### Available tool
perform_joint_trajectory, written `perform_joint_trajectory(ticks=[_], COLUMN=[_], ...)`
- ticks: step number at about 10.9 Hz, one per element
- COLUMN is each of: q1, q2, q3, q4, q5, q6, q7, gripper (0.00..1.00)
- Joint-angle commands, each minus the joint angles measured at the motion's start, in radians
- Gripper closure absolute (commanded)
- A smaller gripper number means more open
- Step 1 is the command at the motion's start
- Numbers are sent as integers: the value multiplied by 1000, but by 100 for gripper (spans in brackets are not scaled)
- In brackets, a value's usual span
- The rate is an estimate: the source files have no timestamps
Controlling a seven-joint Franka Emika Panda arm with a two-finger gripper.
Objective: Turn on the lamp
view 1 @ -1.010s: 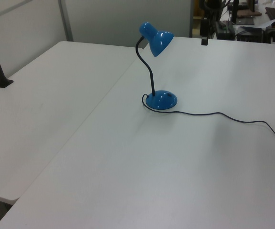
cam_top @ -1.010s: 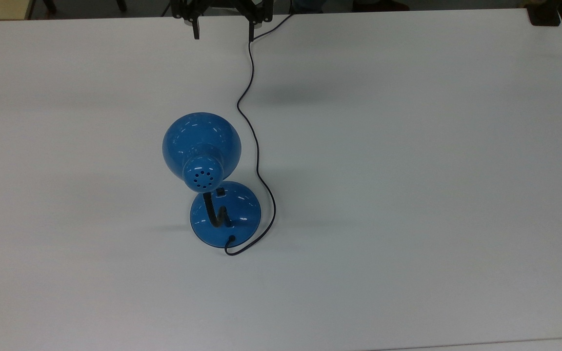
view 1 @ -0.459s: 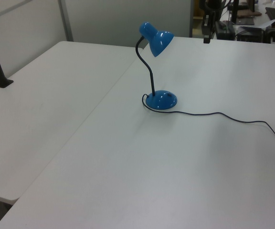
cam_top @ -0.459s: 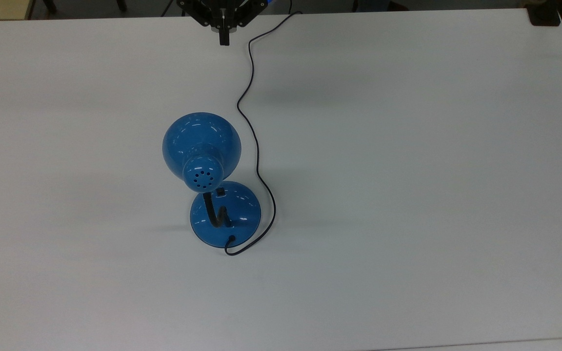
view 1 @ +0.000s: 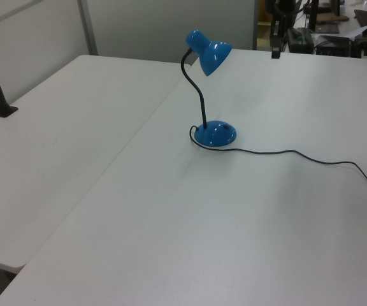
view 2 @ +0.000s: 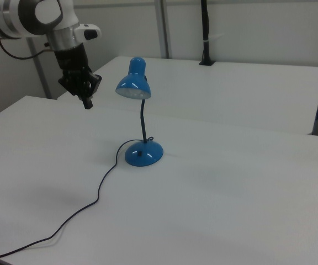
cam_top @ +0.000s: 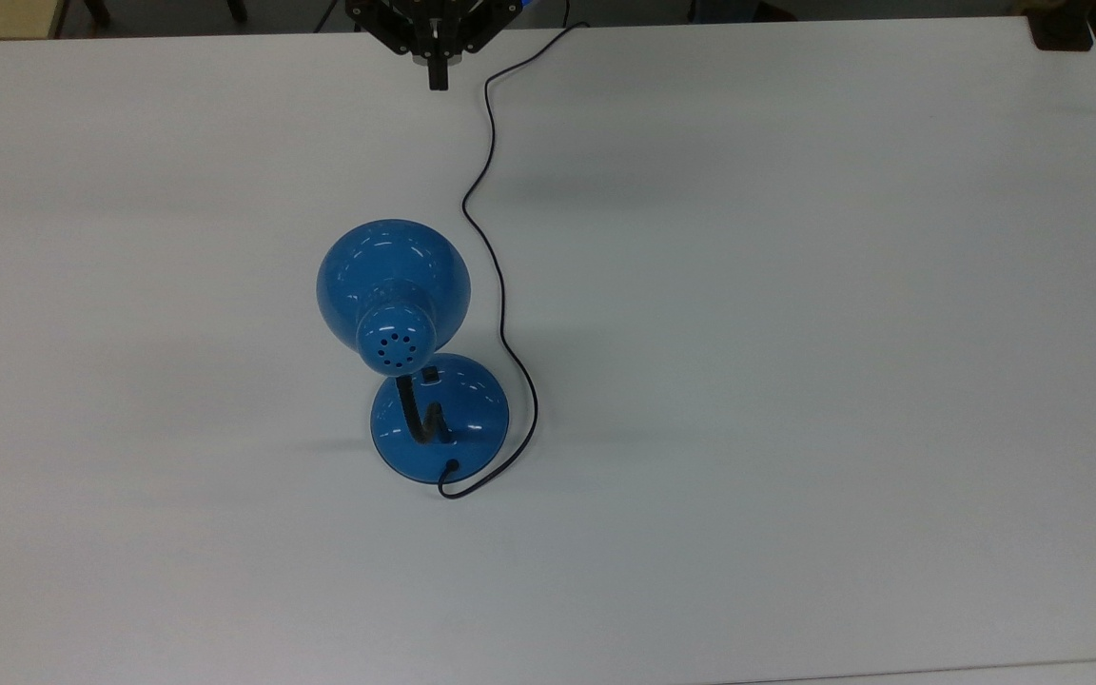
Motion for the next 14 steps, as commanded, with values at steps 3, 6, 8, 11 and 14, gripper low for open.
perform_joint_trajectory(ticks=[3,6,8,11,14], q1=[-2,-5,-7,-19,-31], q2=[25,40,45,11,4], q3=[-5,-5,-5,-7,-7], q4=[-5,-38,-65,-203,-332], q5=[5,5,5,6,6], q6=[20,115,141,251,356], q7=[-27,-25,-25,-22,-22], gripper=[100,100,100,100,100])
